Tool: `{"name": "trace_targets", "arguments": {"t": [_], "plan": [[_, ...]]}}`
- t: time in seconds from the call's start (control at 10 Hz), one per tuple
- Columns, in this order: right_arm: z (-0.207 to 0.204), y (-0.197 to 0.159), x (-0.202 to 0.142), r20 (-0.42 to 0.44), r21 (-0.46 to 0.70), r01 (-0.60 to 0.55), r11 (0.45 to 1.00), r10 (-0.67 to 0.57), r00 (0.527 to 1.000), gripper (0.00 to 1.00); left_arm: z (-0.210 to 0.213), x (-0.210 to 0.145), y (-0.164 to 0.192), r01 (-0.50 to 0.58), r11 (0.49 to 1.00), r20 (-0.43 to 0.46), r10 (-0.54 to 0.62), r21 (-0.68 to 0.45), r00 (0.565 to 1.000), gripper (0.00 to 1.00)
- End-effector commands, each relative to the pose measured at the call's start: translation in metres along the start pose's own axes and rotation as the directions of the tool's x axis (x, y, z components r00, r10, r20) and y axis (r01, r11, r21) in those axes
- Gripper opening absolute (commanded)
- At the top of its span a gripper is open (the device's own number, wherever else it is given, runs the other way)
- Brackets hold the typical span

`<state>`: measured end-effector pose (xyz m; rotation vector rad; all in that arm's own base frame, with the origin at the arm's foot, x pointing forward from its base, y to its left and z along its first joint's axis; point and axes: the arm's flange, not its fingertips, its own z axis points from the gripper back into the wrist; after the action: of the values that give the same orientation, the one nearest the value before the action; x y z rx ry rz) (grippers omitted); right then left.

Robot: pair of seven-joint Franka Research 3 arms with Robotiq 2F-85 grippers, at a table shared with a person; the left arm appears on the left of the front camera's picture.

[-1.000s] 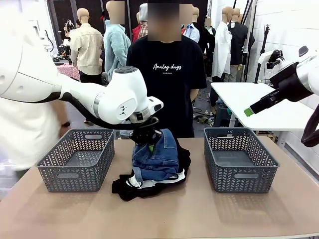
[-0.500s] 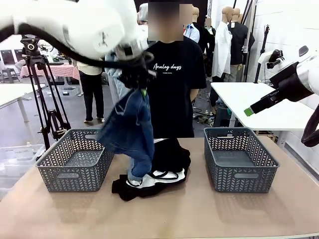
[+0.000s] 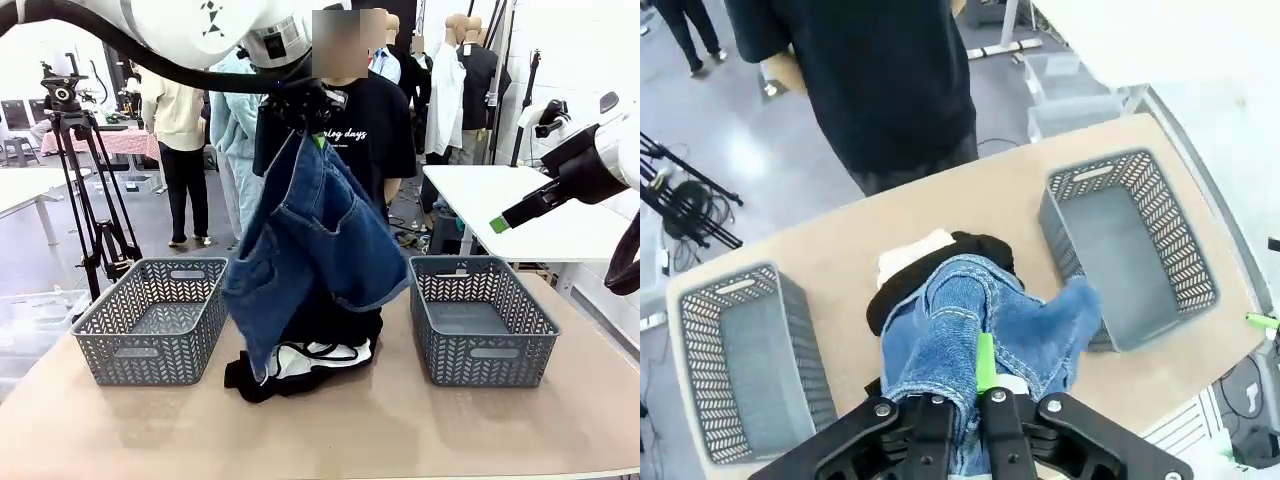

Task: Sort the tops and bottoms.
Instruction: Lift clothes from the center of the table with your left hand, then sort the clothes according to human instructions.

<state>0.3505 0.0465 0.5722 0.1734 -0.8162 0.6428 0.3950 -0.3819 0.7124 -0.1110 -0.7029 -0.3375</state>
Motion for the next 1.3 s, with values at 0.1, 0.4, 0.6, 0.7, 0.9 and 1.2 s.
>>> {"name": "trace_targets", "arguments": {"t": [0.1, 0.4, 0.6, 0.7, 0.9, 1.2], "plan": [[-0.003, 0.002, -0.002, 0.003, 0.004, 0.003, 1.000, -0.003, 1.000, 1.00, 0.000, 0.000, 0.000, 0.000, 1.000, 0.000, 0.000, 0.000, 1.000, 0.00], [-0.003, 0.002, -0.002, 0.003, 0.004, 0.003, 1.000, -0.003, 1.000, 1.00, 0.000, 0.000, 0.000, 0.000, 1.000, 0.000, 0.000, 0.000, 1.000, 0.00], [-0.003, 0.002, -0.002, 0.003, 0.004, 0.003, 1.000, -0.003, 1.000, 1.00, 0.000, 0.000, 0.000, 0.000, 1.000, 0.000, 0.000, 0.000, 1.000, 0.00], [-0.003, 0.002, -0.002, 0.003, 0.004, 0.003, 1.000, -0.003, 1.000, 1.00, 0.000, 0.000, 0.000, 0.000, 1.000, 0.000, 0.000, 0.000, 1.000, 0.00], [-0.003, 0.002, -0.002, 0.003, 0.004, 0.003, 1.000, -0.003, 1.000, 1.00, 0.000, 0.000, 0.000, 0.000, 1.000, 0.000, 0.000, 0.000, 1.000, 0.00], [-0.003, 0.002, -0.002, 0.003, 0.004, 0.003, 1.000, -0.003, 1.000, 1.00, 0.000, 0.000, 0.000, 0.000, 1.000, 0.000, 0.000, 0.000, 1.000, 0.00]]}}
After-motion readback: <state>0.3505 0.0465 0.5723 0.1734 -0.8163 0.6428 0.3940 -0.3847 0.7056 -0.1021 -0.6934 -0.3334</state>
